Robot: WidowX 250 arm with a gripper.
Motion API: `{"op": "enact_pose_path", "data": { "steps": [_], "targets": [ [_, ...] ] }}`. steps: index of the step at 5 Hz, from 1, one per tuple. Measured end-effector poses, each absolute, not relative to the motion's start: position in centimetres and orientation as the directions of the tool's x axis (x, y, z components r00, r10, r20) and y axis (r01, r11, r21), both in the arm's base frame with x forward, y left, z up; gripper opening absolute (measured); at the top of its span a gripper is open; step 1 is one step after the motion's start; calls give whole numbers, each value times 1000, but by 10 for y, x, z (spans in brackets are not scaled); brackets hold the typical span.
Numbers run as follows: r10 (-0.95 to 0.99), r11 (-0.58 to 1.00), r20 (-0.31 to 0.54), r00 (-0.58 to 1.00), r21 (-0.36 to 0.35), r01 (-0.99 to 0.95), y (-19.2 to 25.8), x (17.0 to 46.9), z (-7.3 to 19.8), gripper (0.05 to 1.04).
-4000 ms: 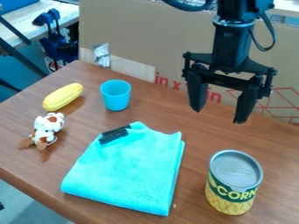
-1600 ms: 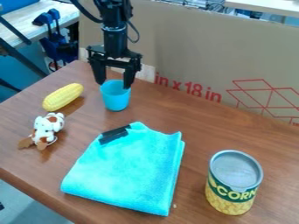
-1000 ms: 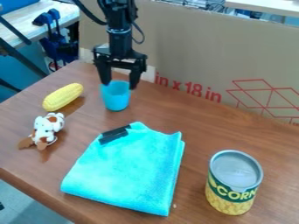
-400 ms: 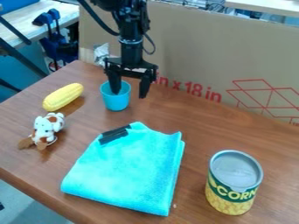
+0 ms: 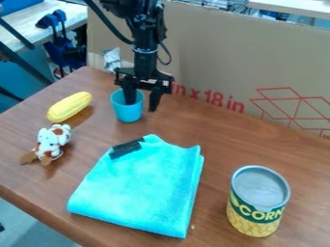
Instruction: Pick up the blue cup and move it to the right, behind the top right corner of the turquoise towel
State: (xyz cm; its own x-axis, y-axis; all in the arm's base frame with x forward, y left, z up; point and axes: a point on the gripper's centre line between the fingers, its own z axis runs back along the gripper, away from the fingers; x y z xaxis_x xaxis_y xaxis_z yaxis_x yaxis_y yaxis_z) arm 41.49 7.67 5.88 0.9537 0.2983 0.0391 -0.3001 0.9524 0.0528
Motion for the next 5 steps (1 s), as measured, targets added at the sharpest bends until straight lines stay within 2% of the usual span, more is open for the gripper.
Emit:
{"op": "enact_pose_path", "data": {
  "steps": [1,2,3,4,5],
  "targets": [
    [283,957,34,958,53,-285,71,414,55,366],
    [266,962,13,964,56,-267,63,407,63,162],
    [229,972,-32,973,66,-227,49,400,71,96],
    [153,980,-61,986,138,-144,25,399,80,94],
    [44,986,-59,997,165,-34,-15,399,80,95]
  ]
}}
